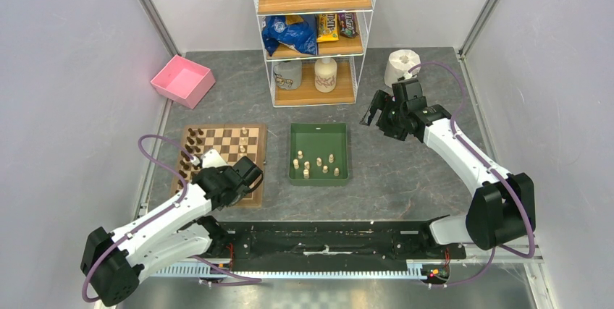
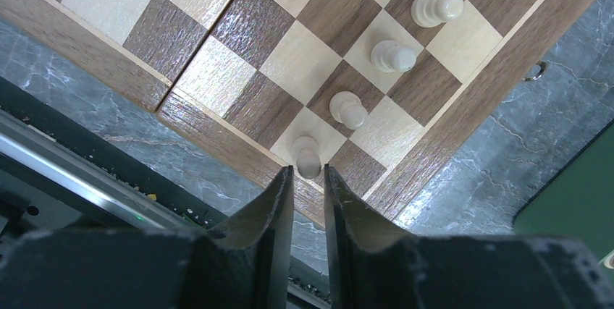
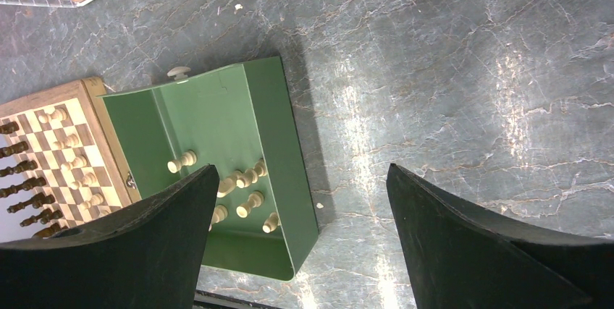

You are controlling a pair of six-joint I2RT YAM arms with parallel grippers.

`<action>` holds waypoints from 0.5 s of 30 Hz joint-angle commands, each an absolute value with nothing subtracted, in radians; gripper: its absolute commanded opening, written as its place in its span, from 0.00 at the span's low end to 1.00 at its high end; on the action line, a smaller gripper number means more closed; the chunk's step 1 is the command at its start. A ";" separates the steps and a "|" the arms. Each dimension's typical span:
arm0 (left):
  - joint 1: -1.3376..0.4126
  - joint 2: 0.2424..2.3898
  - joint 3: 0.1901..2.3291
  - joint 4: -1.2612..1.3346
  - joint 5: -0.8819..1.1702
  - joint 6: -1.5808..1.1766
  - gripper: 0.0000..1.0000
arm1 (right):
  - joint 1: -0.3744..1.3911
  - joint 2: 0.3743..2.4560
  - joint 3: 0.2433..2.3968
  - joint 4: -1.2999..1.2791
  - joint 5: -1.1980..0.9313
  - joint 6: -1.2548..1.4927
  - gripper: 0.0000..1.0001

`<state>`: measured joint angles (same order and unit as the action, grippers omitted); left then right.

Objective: Set up the chess pieces on the board

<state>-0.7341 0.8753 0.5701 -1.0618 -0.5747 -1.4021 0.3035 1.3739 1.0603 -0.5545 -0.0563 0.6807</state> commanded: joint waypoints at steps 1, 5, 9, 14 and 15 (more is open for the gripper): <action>-0.728 0.872 0.599 -1.068 -0.618 -1.416 0.32 | 0.299 1.379 1.062 -0.531 -0.065 0.673 0.94; -0.728 0.868 0.611 -1.069 -0.618 -1.403 0.38 | 0.299 1.379 1.061 -0.531 -0.066 0.673 0.94; -0.727 0.858 0.630 -1.074 -0.622 -1.384 0.43 | 0.299 1.377 1.062 -0.531 -0.066 0.675 0.94; -0.728 0.838 0.697 -1.117 -0.657 -1.359 0.54 | 0.299 1.363 1.068 -0.533 -0.071 0.665 0.94; -0.728 0.835 0.709 -1.121 -0.664 -1.348 0.56 | 0.299 1.360 1.072 -0.535 -0.075 0.657 0.94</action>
